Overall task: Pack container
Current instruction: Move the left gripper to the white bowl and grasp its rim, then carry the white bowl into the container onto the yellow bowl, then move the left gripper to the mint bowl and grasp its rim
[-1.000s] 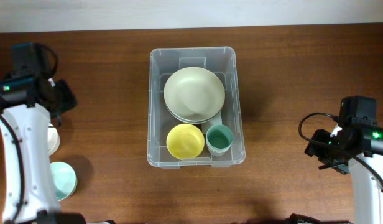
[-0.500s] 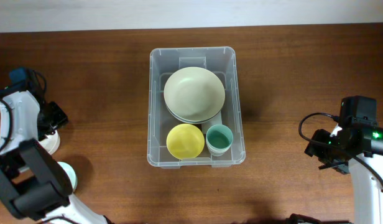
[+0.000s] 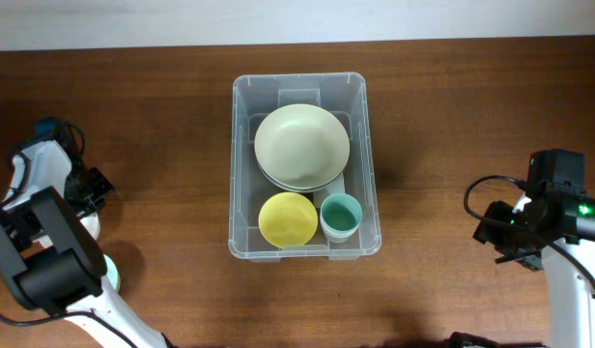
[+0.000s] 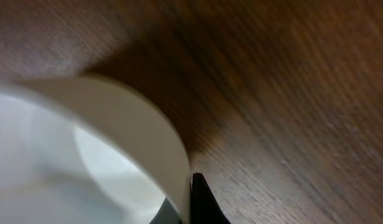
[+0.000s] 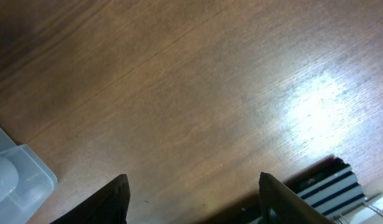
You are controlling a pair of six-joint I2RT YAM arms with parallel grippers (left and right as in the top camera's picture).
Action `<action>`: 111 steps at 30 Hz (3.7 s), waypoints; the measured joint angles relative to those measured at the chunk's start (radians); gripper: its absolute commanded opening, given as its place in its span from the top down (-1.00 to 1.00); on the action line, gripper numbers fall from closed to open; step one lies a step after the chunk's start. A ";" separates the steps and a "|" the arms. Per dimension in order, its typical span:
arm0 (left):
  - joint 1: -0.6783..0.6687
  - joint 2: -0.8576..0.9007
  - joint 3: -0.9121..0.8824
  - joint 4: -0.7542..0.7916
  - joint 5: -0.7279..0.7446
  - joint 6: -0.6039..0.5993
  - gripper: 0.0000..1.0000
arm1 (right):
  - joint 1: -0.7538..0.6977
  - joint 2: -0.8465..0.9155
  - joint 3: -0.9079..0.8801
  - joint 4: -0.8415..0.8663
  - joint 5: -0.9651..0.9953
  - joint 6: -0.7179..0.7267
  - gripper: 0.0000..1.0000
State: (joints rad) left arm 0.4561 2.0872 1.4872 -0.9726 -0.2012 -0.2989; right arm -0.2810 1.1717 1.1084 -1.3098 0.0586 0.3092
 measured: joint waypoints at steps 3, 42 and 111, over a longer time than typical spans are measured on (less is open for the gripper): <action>0.000 0.000 0.002 -0.006 0.004 0.003 0.99 | 0.000 0.000 0.000 0.001 0.000 0.000 -0.25; -1.149 -0.370 0.225 -0.399 0.172 0.137 0.99 | 0.000 0.000 0.000 0.002 0.000 0.000 -0.25; -0.254 -0.692 0.111 -0.473 -0.072 -0.403 -0.99 | 0.000 0.000 0.000 0.002 0.000 0.000 -0.25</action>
State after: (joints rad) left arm 0.2020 1.3956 1.5982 -1.4460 -0.2733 -0.7017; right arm -0.2810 1.1717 1.1084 -1.3079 0.0582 0.3088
